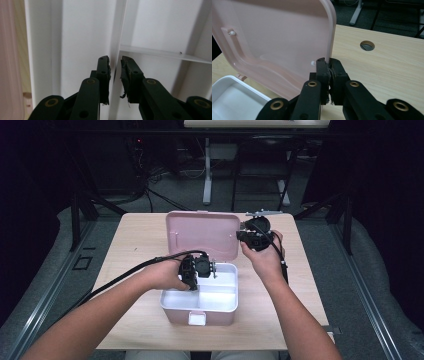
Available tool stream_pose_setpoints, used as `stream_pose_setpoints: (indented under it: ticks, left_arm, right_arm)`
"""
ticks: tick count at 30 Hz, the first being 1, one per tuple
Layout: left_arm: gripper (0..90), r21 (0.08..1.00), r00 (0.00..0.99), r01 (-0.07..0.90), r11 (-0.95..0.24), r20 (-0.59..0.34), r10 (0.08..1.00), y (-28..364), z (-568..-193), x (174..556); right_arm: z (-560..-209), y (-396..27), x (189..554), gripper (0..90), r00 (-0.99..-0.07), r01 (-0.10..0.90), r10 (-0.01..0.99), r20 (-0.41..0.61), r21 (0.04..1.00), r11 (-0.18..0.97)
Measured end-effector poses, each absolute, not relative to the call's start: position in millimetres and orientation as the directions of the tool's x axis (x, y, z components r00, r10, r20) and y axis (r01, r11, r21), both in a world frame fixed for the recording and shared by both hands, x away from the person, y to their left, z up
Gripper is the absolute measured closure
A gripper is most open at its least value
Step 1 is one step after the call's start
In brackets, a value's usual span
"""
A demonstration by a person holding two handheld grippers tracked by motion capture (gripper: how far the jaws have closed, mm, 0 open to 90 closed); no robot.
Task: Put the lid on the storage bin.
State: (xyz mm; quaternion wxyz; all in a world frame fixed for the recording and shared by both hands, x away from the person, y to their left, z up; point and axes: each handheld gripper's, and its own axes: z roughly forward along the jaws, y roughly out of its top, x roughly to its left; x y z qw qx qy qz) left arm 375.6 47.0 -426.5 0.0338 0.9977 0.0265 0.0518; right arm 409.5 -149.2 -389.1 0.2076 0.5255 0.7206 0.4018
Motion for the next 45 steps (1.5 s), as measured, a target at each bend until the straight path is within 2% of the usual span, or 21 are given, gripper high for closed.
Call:
stream_pose_setpoints:
  ticks: [4,10,29,33,41,45]
  left_arm:
    - [71.7,0.091,0.99,0.084,-0.992,0.108,0.093,61,-412,374]
    - [67.9,0.178,0.978,0.168,-0.97,0.093,0.187,87,-401,373]
    - [66.4,0.381,0.882,0.403,-0.832,0.082,0.464,170,-397,377]
    - [66.4,0.401,0.864,0.443,-0.802,0.05,0.502,180,-399,378]
    - [66.3,0.414,0.836,0.484,-0.771,0.04,0.547,193,-402,378]
    - [66.3,0.453,0.813,0.5,-0.738,0.049,0.581,197,-400,379]
  right_arm:
    - [-389,-149,410,86.9,-0.362,0.59,0.924,0.123,0.797,0.125]
    - [-390,-149,409,87.0,-0.364,0.586,0.923,0.124,0.801,0.124]
    - [-391,-144,410,87.2,-0.378,0.576,0.917,0.126,0.808,0.126]
    - [-390,-144,410,87.3,-0.378,0.577,0.917,0.127,0.807,0.126]
    - [-390,-143,408,87.3,-0.378,0.574,0.918,0.123,0.809,0.128]
    - [-390,-143,407,87.2,-0.378,0.572,0.918,0.119,0.81,0.131]
